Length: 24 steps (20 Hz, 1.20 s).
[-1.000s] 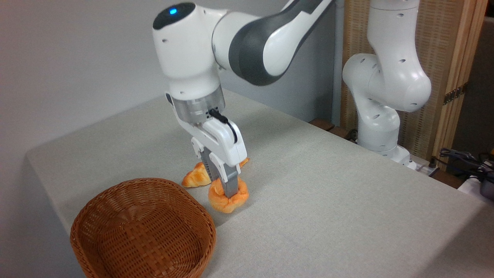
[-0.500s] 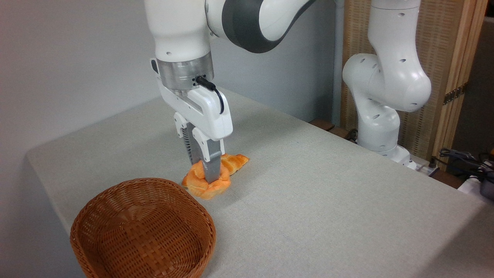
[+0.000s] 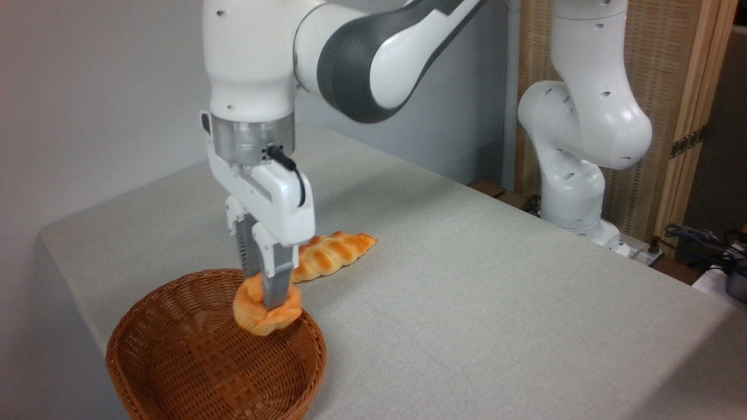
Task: Put bread into the basket
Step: 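Lift the bun and carry it over the wicker basket, then lower the bun into the basket and open the gripper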
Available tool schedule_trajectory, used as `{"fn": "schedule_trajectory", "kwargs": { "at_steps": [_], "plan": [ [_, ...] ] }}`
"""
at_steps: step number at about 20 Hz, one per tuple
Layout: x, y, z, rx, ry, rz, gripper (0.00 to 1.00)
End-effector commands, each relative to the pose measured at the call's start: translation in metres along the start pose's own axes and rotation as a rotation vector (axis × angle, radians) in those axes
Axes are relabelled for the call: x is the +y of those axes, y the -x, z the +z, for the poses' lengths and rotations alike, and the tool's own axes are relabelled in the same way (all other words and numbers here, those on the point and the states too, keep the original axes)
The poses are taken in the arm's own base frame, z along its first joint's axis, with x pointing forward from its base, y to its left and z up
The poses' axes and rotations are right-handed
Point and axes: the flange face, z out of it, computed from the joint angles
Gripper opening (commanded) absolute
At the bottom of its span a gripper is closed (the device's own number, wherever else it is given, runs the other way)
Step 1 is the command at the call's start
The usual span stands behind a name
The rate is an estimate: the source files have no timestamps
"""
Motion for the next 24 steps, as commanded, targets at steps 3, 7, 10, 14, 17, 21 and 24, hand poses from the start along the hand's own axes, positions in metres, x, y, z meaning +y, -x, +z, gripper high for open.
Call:
{"fn": "schedule_trajectory", "kwargs": {
  "at_steps": [3, 7, 10, 14, 17, 21, 24],
  "plan": [
    [-0.017, -0.018, 0.024, 0.015, -0.009, -0.029, 1.0],
    [-0.017, -0.019, 0.03, 0.008, -0.003, -0.03, 1.0],
    [-0.017, -0.019, 0.031, 0.006, -0.003, -0.029, 1.0],
    [-0.016, -0.02, 0.03, 0.008, -0.003, -0.028, 1.0],
    [-0.015, -0.021, 0.03, 0.007, -0.001, -0.026, 1.0],
    [-0.012, -0.023, 0.012, 0.03, -0.017, -0.079, 1.0],
    [-0.001, -0.027, -0.009, 0.046, -0.022, -0.103, 1.0]
  ]
}}
